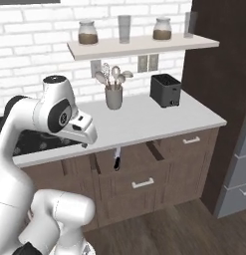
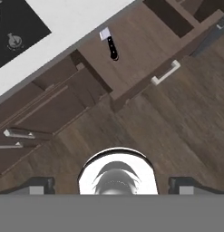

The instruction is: Pick up the knife from the drawer and place it on the cutting board. Then place the meat from the plate to the cutting board.

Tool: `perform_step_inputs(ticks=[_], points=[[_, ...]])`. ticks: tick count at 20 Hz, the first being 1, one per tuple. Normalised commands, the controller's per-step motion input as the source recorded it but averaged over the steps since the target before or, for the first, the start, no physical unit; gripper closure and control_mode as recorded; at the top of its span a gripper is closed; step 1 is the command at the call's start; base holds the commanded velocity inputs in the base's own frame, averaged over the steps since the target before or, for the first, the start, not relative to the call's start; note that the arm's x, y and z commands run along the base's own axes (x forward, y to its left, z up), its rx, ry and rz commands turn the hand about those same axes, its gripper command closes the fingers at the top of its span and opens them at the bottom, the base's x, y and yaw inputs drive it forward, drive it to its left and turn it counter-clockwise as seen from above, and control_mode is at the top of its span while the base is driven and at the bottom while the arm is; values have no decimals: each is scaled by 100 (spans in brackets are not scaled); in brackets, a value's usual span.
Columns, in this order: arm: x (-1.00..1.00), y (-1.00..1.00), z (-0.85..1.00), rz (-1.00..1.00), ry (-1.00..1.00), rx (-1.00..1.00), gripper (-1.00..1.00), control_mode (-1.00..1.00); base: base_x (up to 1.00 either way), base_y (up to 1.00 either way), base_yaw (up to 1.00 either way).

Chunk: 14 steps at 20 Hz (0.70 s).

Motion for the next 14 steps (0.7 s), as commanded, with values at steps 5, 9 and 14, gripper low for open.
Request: perform_step_inputs(ticks=[5, 9, 14], points=[[16, -6, -29, -6, 1, 1, -100, -100, 1, 5, -6], [73, -52, -100, -27, 8, 0, -100, -100, 0, 0, 0], [65, -61, -98, -26, 4, 1, -100, -100, 0, 0, 0]])
